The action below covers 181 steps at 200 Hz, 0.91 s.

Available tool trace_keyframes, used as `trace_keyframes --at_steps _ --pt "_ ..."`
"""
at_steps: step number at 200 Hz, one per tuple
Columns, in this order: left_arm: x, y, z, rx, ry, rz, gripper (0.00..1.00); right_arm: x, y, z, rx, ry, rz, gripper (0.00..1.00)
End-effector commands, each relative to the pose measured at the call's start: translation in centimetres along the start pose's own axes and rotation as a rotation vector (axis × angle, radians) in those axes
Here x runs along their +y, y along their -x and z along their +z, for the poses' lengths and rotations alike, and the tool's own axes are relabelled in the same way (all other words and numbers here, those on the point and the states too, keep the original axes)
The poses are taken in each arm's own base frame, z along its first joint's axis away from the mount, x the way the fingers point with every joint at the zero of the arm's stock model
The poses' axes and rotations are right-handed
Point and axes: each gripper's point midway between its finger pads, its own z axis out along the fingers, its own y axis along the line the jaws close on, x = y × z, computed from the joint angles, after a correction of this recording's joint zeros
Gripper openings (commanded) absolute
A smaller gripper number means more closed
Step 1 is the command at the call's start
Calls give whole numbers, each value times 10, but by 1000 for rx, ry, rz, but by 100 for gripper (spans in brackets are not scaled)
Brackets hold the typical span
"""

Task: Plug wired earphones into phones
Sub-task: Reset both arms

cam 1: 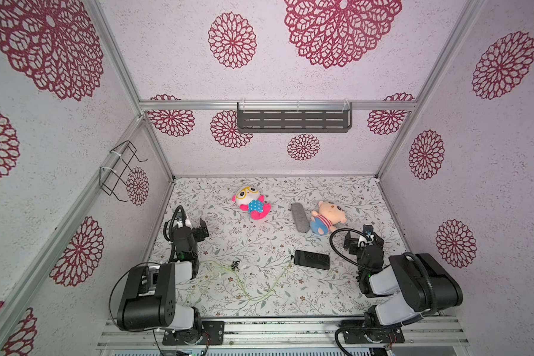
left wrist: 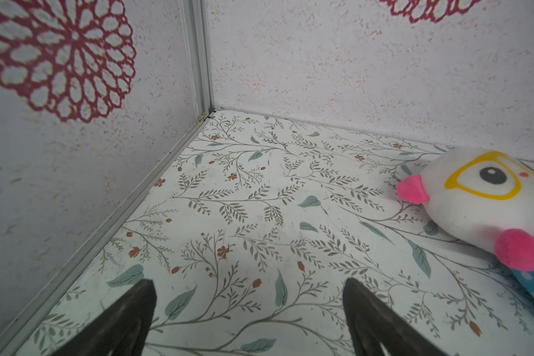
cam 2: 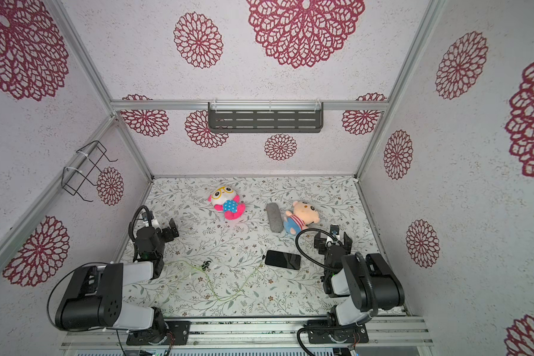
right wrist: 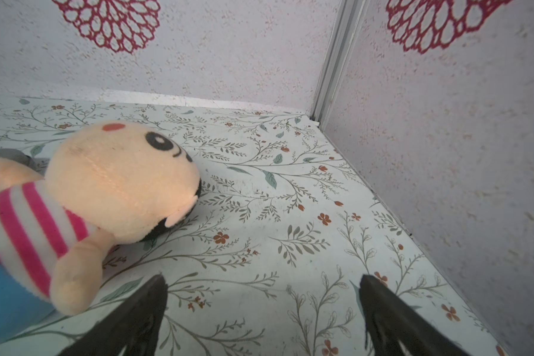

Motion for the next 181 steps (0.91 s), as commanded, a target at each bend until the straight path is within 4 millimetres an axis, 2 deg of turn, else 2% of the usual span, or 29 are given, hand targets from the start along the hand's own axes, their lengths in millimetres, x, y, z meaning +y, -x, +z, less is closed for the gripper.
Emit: trace_keyframes --at_steps 1,23,36,181 --pt "2 25 3 -119 24 -9 98 0 35 8 -113 8 64 99" --pt "19 23 13 -56 130 -36 98 -1 29 27 -29 -15 68 99" --pt "19 23 13 -59 137 -38 98 -6 27 32 -5 -22 92 99" --pt "20 23 11 -63 147 -34 98 -7 27 31 -6 -23 90 99"
